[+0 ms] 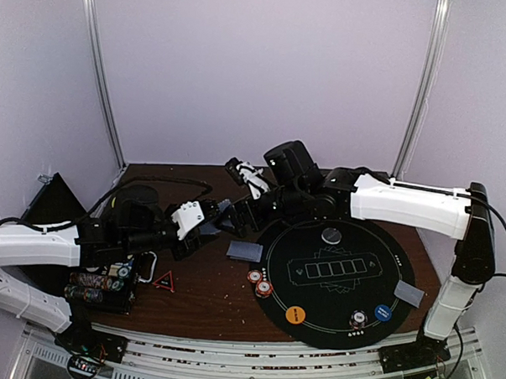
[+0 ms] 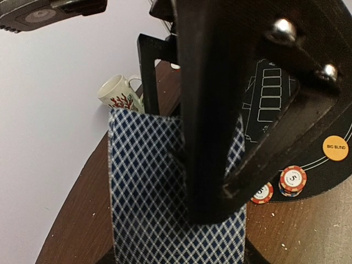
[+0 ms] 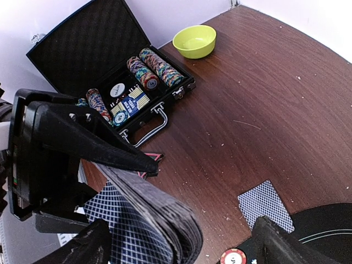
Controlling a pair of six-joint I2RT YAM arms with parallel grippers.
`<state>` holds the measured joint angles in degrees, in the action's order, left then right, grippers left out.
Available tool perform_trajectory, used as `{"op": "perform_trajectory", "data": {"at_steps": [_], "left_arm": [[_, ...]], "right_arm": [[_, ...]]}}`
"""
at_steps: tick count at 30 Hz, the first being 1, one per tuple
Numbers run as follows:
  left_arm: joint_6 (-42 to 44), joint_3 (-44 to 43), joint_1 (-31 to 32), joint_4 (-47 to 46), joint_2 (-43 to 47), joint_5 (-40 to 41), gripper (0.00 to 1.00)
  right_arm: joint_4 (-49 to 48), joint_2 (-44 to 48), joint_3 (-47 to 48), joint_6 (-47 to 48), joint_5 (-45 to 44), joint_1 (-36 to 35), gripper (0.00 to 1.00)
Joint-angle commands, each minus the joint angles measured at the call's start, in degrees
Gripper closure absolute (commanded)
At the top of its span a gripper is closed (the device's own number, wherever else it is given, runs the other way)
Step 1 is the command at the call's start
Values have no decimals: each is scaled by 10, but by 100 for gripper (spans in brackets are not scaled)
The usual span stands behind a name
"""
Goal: Distribute texas hold em gaming equipment
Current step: Pick up the poker card from the face-down deck piles.
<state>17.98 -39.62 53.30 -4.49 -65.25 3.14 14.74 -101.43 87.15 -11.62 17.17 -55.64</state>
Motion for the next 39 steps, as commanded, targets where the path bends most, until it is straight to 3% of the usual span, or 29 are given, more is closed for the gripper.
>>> {"op": "perform_trajectory", "data": {"at_steps": [1, 10, 14, 18, 24, 32, 39], "left_arm": [[8, 5, -1, -34, 11, -9, 56], [11, 6, -1, -36, 11, -7, 56], [10, 7, -1, -37, 11, -8, 56], [10, 7, -1, -37, 11, -7, 56], [10, 7, -1, -38, 11, -4, 56], [10, 7, -1, -38, 11, -2, 56], [7, 5, -1, -37, 10, 1, 56]], "right_arm": [[9, -7, 23, -11, -9, -4, 11], [78, 7, 39, -4, -93, -3, 25], [99, 11, 52, 1, -100, -3, 35], [111, 13, 61, 7, -90, -3, 38], [144, 18, 83, 15, -93, -3, 59], [163, 36, 90, 14, -81, -2, 98], [199, 84, 89, -6, -104, 14, 100]]}}
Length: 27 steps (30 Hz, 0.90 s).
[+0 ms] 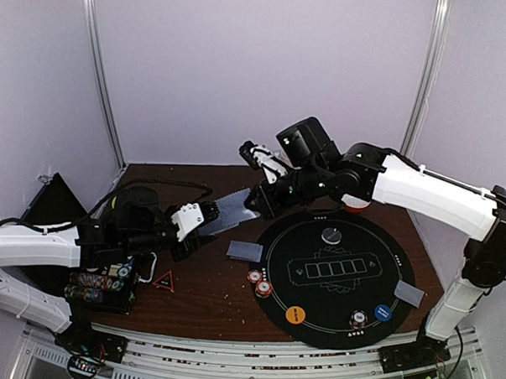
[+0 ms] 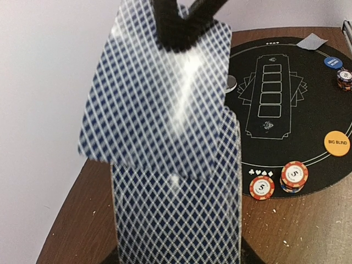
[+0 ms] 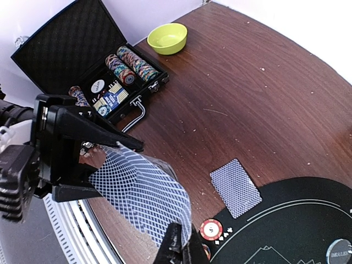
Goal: Distribute texas hold em gaming equipment
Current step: Pick up the poker card from the face-down deck piles, then distribute the poker card in the small blind area.
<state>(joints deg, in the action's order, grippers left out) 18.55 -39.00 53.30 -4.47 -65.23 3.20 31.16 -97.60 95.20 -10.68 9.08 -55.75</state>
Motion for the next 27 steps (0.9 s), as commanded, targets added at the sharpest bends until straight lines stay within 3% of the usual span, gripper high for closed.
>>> {"op": "perform_trajectory", "data": {"at_steps": [1, 6, 13, 19, 27], "left_arm": [[1, -1, -1, -37, 10, 1, 56], [-2, -1, -1, -36, 11, 9, 56], [-5, -2, -1, -37, 16, 4, 56], [-8, -2, -1, -37, 24, -3, 56], [-7, 1, -1, -38, 31, -1, 56]], "right_arm": [[45, 57, 2, -25, -24, 22, 100], [147, 152, -67, -125, -59, 107, 100], [278, 355, -329, -303, -110, 290, 100], [311, 362, -448, -280, -128, 402, 100], [307, 331, -482, -227, -168, 462, 100]]}}
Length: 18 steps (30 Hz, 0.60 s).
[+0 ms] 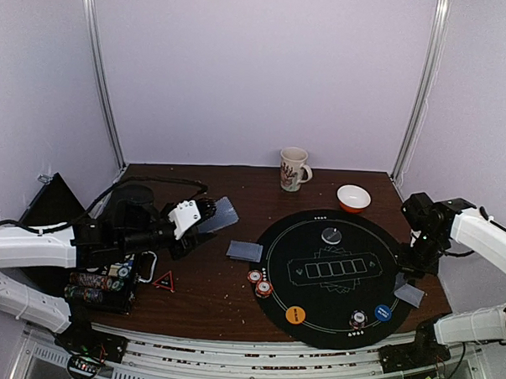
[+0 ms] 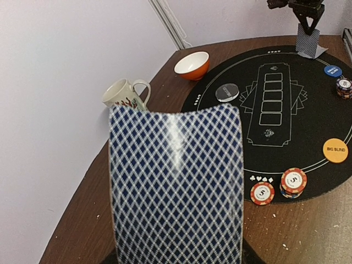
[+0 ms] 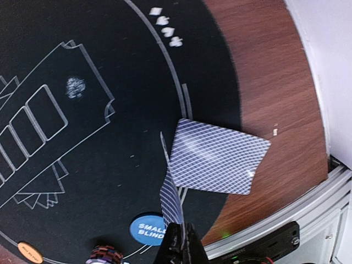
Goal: Distribute texas hold em gaming equipment
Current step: Distribute the poker card in the small blind area.
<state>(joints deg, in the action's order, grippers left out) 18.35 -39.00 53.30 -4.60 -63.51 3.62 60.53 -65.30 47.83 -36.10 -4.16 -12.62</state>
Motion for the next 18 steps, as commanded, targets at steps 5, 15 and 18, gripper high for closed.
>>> {"op": "perform_trajectory", "data": {"at_steps": [5, 15, 18], "left_arm": [[-4, 0, -1, -37, 13, -6, 56], [-4, 2, -1, -37, 15, -7, 56], [-3, 2, -1, -37, 16, -7, 56]], "right_arm": [[-21, 18, -28, 51, 21, 61, 100], [-37, 17, -35, 59, 41, 87, 100], [-45, 11, -42, 56, 45, 91, 100]]}}
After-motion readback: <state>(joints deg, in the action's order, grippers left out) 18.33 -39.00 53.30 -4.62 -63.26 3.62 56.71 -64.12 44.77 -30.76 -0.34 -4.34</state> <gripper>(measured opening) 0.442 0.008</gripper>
